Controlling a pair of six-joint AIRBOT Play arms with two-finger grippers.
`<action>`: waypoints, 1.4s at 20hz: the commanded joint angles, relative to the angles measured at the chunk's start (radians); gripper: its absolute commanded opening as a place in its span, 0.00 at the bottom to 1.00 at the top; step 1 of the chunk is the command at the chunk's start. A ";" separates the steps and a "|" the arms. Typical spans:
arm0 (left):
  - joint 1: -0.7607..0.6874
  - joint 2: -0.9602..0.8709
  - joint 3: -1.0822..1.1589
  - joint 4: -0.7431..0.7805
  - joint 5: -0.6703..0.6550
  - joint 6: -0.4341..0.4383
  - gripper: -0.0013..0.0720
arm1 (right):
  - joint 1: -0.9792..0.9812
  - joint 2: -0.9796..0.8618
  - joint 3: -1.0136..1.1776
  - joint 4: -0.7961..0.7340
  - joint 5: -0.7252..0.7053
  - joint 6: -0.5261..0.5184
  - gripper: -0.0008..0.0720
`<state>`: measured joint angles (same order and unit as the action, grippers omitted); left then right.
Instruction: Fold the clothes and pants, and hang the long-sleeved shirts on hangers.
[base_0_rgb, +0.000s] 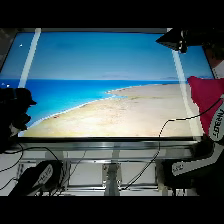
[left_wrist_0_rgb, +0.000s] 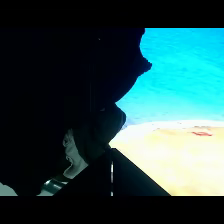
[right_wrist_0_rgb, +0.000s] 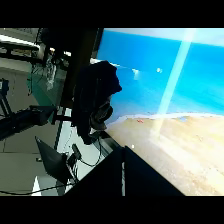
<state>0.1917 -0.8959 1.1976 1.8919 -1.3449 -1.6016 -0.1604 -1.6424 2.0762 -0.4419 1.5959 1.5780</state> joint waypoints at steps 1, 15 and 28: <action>-0.004 0.000 -0.004 -0.001 0.004 0.000 0.04 | 0.001 0.001 0.000 0.000 0.000 0.000 0.04; -0.011 -0.396 -0.053 0.050 0.039 0.235 0.70 | 0.001 0.001 0.000 0.000 0.000 0.000 0.04; -0.010 -0.623 -0.053 0.352 0.218 0.230 0.70 | 0.001 0.001 0.000 0.000 0.000 0.000 0.04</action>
<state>0.1814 -1.4963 1.1450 2.2101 -1.1728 -1.3712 -0.1604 -1.6424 2.0762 -0.4419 1.5959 1.5780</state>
